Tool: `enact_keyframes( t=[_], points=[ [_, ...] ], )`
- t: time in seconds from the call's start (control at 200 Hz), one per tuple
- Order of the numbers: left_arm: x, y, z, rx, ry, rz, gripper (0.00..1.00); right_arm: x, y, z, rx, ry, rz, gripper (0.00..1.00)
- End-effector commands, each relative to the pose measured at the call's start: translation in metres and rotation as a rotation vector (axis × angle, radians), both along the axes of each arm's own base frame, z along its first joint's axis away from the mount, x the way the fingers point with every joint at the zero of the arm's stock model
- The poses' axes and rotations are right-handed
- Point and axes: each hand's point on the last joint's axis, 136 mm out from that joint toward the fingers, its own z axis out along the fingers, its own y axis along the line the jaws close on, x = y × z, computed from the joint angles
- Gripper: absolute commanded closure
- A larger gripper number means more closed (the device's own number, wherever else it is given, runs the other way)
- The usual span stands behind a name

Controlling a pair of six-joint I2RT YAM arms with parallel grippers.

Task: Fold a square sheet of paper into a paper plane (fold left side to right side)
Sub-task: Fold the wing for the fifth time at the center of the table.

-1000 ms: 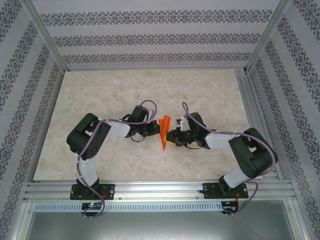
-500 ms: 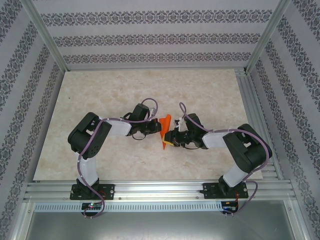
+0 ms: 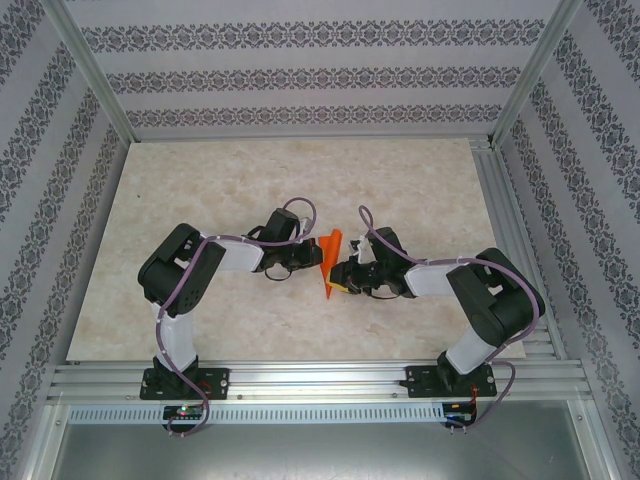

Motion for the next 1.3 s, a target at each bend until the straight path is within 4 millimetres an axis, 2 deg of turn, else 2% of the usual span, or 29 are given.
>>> enact_keyframes(
  t=[0.0, 0.39, 0.639, 1.294],
  points=[
    [0.009, 0.003, -0.007, 0.019, -0.017, 0.003, 0.99, 0.008, 0.005, 0.012, 0.011, -0.059, 0.003, 0.79],
    [0.009, 0.002, -0.010, 0.017, -0.010, 0.002, 0.99, 0.017, 0.012, 0.011, 0.035, -0.068, -0.010, 0.79],
    [0.009, 0.002, -0.011, 0.018, -0.013, 0.005, 0.99, 0.014, 0.013, -0.002, 0.002, -0.047, 0.003, 0.79],
    [0.010, 0.002, -0.012, 0.022, -0.009, 0.007, 0.99, 0.016, 0.022, -0.010, -0.013, -0.046, 0.019, 0.79]
  ],
)
